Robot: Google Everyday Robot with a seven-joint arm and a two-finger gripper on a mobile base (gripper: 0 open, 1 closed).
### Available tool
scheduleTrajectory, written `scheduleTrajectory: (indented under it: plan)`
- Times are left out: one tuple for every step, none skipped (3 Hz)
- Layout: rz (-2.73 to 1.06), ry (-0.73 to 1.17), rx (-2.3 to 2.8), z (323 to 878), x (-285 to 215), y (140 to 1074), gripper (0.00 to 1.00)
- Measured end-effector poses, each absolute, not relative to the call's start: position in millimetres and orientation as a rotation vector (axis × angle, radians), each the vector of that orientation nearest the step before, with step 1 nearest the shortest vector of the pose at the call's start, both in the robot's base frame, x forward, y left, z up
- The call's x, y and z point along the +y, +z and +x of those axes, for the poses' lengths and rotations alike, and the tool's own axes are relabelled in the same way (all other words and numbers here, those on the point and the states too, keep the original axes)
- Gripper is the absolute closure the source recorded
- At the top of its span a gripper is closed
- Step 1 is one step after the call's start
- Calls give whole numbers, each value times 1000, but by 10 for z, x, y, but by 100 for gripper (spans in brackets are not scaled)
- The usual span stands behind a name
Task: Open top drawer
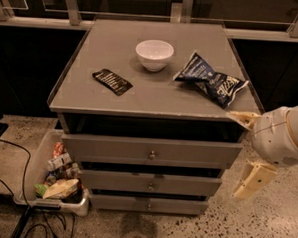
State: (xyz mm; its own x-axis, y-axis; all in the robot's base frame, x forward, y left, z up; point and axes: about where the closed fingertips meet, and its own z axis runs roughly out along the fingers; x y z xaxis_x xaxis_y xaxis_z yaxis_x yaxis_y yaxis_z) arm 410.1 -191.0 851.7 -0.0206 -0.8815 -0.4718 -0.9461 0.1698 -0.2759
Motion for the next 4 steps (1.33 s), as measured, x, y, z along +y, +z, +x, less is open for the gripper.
scheduleTrajectory:
  plan:
    - [-1711,181,1904,4210,-1889,8203,0]
    - [-1673,193,1879,4405,-1905,7819,0]
    - [-1607,165,1853,4780,-1959,7141,0]
    - [-1606,172,1847,4798,-1949,7127,0]
